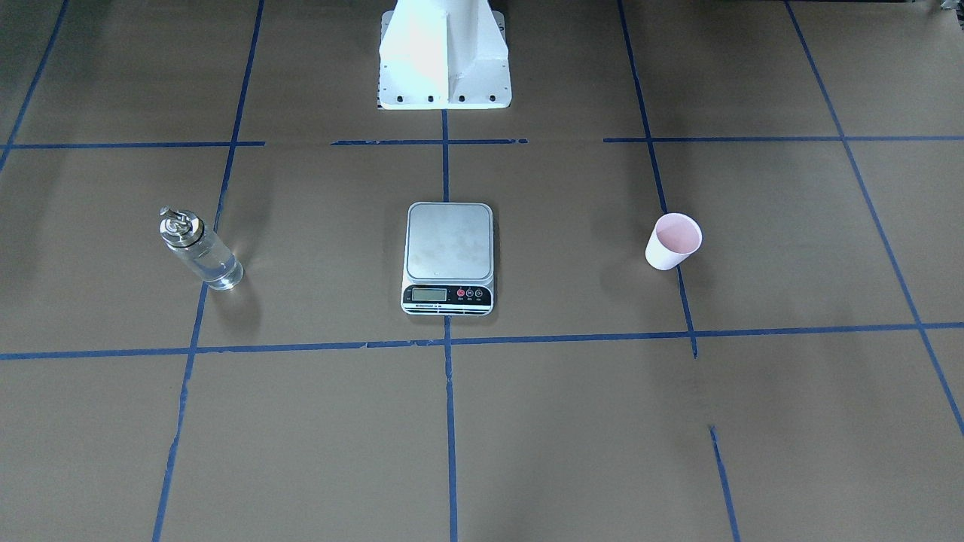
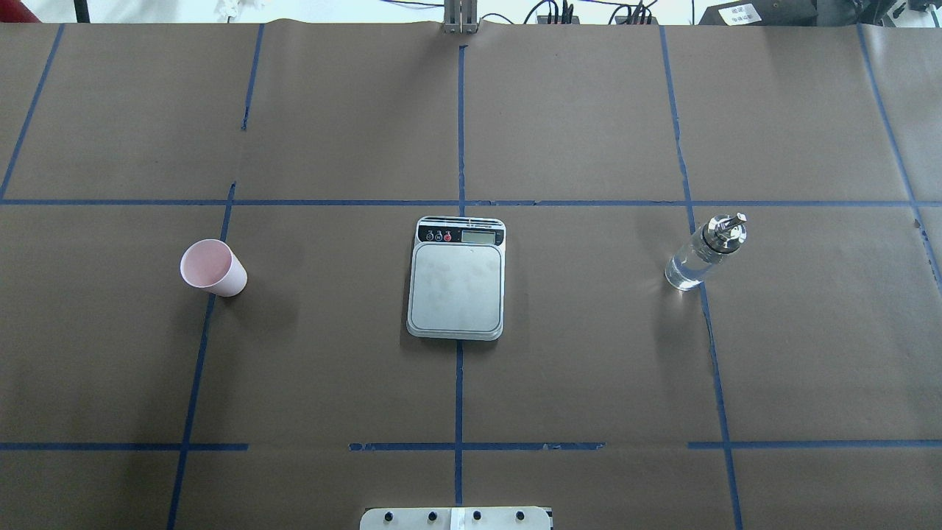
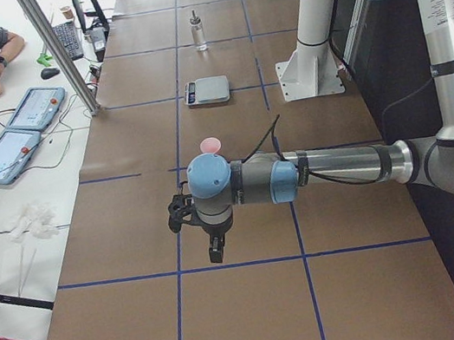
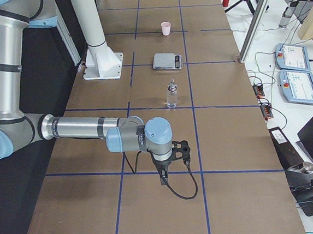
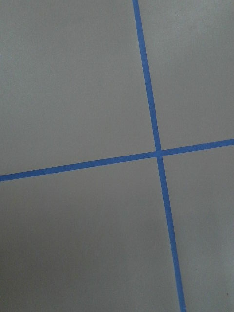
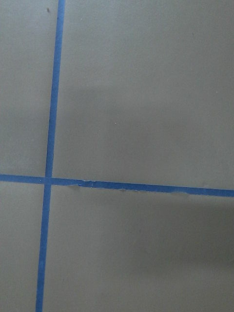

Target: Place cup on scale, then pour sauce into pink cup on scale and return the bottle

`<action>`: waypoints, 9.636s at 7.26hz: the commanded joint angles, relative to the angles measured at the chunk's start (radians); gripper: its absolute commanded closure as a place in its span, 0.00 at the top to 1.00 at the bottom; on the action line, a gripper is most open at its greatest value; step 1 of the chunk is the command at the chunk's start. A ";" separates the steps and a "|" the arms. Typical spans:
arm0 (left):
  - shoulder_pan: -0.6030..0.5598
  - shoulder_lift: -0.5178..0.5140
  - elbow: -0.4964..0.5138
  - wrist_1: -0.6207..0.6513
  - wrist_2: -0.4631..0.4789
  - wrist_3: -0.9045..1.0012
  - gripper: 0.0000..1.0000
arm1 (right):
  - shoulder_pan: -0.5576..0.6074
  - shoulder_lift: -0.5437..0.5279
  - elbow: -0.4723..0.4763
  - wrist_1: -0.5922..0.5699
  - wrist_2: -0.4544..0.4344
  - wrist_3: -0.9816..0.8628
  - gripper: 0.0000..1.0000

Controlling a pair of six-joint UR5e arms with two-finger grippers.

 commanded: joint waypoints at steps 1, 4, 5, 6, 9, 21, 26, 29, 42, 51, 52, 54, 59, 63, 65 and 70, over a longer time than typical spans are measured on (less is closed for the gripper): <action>0.005 -0.001 0.000 -0.015 0.000 0.008 1.00 | 0.000 -0.003 0.000 0.011 0.000 -0.001 1.00; 0.008 -0.004 -0.016 -0.100 0.000 0.003 1.00 | -0.005 0.003 0.029 0.052 0.038 0.014 1.00; 0.008 -0.005 -0.019 -0.178 -0.002 0.003 1.00 | -0.005 0.003 0.028 0.134 0.036 0.015 1.00; 0.011 -0.020 -0.016 -0.317 0.000 -0.001 1.00 | -0.005 0.014 0.015 0.249 0.023 0.014 1.00; 0.011 -0.113 0.068 -0.591 -0.002 -0.009 1.00 | -0.002 0.095 -0.098 0.282 0.126 0.028 1.00; 0.836 -0.077 -0.131 -0.716 0.584 -1.314 0.59 | -0.014 0.088 -0.081 0.405 0.138 0.143 1.00; 0.914 -0.097 -0.109 -0.653 0.647 -1.316 0.48 | -0.014 0.079 -0.084 0.417 0.138 0.143 1.00; 0.919 -0.140 -0.092 -0.604 0.649 -1.316 0.00 | -0.014 0.079 -0.086 0.417 0.138 0.143 1.00; 1.039 -0.881 0.105 -0.041 0.638 -1.451 0.00 | -0.014 0.074 -0.083 0.419 0.138 0.144 1.00; 0.988 -0.814 -0.047 0.017 0.618 -1.195 1.00 | -0.014 0.074 -0.083 0.417 0.143 0.169 1.00; 0.901 -0.736 -0.136 0.039 0.527 -1.041 1.00 | -0.014 0.077 -0.071 0.419 0.144 0.224 1.00; 0.702 -0.545 -0.250 0.037 0.399 -0.657 1.00 | -0.049 0.075 -0.016 0.419 0.143 0.323 1.00; -0.039 -0.311 0.121 0.014 0.111 0.282 1.00 | -0.267 0.053 0.263 0.410 0.123 0.748 1.00; -0.156 -0.234 0.178 0.010 0.112 0.287 1.00 | -0.710 -0.004 0.539 0.410 -0.218 1.194 1.00; -0.156 -0.208 0.164 0.008 0.097 0.287 1.00 | -1.077 -0.075 0.551 0.416 -0.712 1.308 1.00; -0.156 -0.163 0.142 -0.004 0.048 0.285 1.00 | -1.281 0.031 0.226 0.690 -1.099 1.326 1.00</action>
